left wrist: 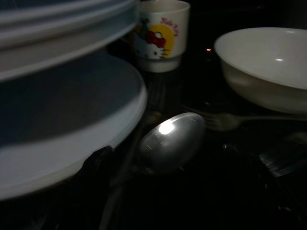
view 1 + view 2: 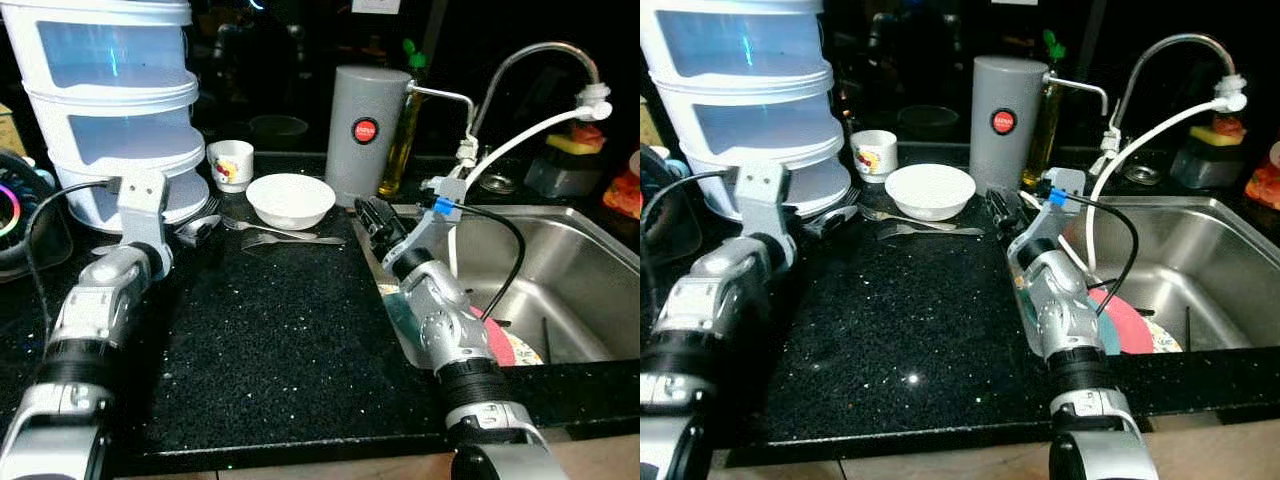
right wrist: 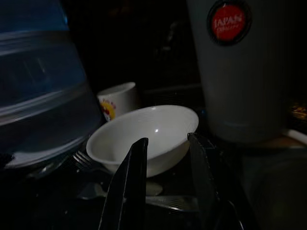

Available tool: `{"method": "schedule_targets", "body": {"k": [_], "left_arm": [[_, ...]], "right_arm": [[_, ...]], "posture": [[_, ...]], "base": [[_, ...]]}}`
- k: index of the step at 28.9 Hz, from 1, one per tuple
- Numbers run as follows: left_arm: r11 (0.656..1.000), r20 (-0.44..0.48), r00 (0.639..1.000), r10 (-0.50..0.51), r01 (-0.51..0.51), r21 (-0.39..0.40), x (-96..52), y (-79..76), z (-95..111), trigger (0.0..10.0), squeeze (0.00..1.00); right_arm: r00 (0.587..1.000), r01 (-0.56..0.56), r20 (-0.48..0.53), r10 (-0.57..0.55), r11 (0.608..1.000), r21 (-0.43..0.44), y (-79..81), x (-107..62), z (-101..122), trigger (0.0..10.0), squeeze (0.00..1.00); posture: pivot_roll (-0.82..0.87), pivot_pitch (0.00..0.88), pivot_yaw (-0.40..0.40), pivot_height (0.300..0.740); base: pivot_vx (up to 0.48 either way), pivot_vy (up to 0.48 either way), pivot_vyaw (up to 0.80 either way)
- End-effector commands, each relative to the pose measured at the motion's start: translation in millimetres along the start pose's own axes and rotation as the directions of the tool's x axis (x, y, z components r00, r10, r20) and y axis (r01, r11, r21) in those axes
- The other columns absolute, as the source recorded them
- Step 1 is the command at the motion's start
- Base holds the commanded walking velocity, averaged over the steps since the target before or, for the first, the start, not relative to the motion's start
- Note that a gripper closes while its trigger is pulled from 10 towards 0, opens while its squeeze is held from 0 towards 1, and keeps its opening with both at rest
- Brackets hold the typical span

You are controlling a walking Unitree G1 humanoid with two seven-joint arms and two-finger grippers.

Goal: Kitchen organization

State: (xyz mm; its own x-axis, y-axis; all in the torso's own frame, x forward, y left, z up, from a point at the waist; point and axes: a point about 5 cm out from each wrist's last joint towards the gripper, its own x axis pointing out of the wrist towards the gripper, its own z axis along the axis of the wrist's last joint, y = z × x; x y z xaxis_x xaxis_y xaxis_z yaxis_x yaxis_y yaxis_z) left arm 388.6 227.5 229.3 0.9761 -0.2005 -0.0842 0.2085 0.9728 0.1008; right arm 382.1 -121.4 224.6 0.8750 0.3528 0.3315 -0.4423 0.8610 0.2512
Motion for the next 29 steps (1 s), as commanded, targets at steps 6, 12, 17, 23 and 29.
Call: {"method": "schedule_targets", "body": {"k": [6,12,17,23,29], "left_arm": [[0.998,-0.039,0.999,0.031,-0.028,0.060,5.5,15.8,2.2,10.0,0.00],[0.996,-0.050,0.997,0.062,-0.059,0.071,5.9,29.0,9.0,10.0,0.00],[0.998,-0.069,0.996,0.052,-0.049,0.048,6.0,32.0,8.7,10.0,0.00],[1.000,-0.135,0.990,0.030,-0.029,0.012,8.7,27.2,-1.0,10.0,0.00],[1.000,-0.174,0.985,0.009,-0.008,0.007,11.8,20.7,-4.7,10.0,0.00]], "right_arm": [[1.000,-0.002,-0.016,0.003,1.000,0.004,0.6,0.2,-1.1,10.0,0.00],[1.000,0.003,-0.019,-0.003,1.000,0.007,0.5,-4.4,-2.2,10.0,0.00],[1.000,0.007,-0.021,-0.007,1.000,0.002,0.1,-7.6,-0.9,10.0,0.00],[1.000,0.007,-0.021,-0.007,1.000,-0.012,-0.5,-10.1,1.8,10.0,0.00],[1.000,0.005,-0.023,-0.006,1.000,-0.018,0.0,-10.8,2.8,10.0,0.00]], "posture": [[0.07,0.057,-0.043,0.740],[0.07,0.090,-0.029,0.740],[0.06,0.115,-0.019,0.740],[0.04,0.136,-0.015,0.740],[0.05,0.146,-0.012,0.740]], "base": [[0.000,0.000,0.00],[0.000,0.000,0.00],[0.000,0.000,0.00],[0.000,0.000,0.00],[0.000,0.000,0.00]]}}
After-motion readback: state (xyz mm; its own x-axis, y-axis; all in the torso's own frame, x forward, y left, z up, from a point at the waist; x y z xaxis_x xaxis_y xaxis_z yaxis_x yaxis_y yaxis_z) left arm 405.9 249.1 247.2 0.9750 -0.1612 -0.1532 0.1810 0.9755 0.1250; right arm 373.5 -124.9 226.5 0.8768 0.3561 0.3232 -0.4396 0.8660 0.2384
